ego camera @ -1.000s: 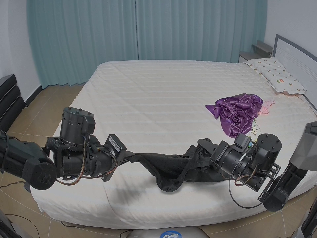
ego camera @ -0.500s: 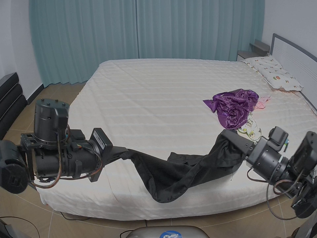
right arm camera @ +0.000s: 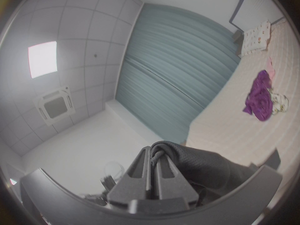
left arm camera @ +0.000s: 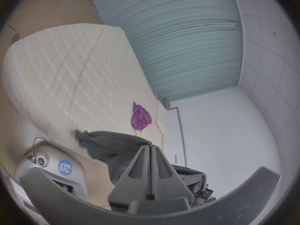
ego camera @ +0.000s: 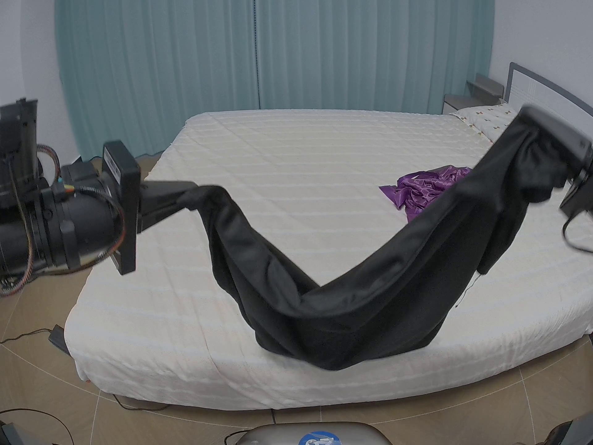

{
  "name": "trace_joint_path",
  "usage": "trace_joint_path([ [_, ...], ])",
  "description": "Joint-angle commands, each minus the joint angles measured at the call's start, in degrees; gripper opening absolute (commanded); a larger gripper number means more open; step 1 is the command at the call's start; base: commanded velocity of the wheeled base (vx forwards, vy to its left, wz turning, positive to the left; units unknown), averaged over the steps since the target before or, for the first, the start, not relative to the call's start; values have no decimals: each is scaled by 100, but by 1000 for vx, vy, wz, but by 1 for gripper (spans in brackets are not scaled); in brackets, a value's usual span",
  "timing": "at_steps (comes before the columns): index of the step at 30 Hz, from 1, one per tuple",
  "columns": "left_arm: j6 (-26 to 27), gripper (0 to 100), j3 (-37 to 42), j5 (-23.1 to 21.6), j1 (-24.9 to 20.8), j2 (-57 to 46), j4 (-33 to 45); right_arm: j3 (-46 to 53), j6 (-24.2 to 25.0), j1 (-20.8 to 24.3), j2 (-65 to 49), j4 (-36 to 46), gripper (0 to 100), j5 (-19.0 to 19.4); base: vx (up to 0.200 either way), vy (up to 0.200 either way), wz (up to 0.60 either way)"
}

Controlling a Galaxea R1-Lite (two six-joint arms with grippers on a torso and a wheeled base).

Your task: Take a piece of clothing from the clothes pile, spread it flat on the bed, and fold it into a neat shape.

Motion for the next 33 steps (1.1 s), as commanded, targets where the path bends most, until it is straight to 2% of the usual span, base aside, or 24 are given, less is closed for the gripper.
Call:
trace_joint_path([
  [1, -333, 0, -1325, -20, 954, 839, 303, -2209, 363, -1421, 1406, 543, 0, 279, 0, 0, 0],
  [4, -465, 0, -1676, -37, 1156, 1253, 391, -2684, 354, -1561, 2171, 552, 0, 261, 0, 0, 0],
  [10, -474, 0, -1782, -222, 1191, 1912, 532, -2895, 99, -1597, 3234, 420, 0, 261, 0, 0, 0],
  [13, -474, 0, -1923, -266, 1253, 2131, 514, -2921, -164, -1693, 3525, 165, 0, 279, 200, 0, 0],
  [18, -465, 0, -2292, -266, 1262, 2720, 558, -2947, -340, -1693, 4087, -169, 0, 305, 200, 0, 0],
  [24, -456, 0, -2564, -274, 1262, 3327, 532, -2877, -410, -1658, 4535, -380, 0, 270, 200, 0, 0],
  [28, -456, 0, -2872, -433, 1270, 3986, 523, -2701, -437, -1649, 5133, -819, 0, 244, 200, 0, 0],
  [33, -439, 0, -3118, -415, 1297, 4505, 514, -2534, -560, -1640, 5643, -1259, 0, 200, 0, 0, 0],
])
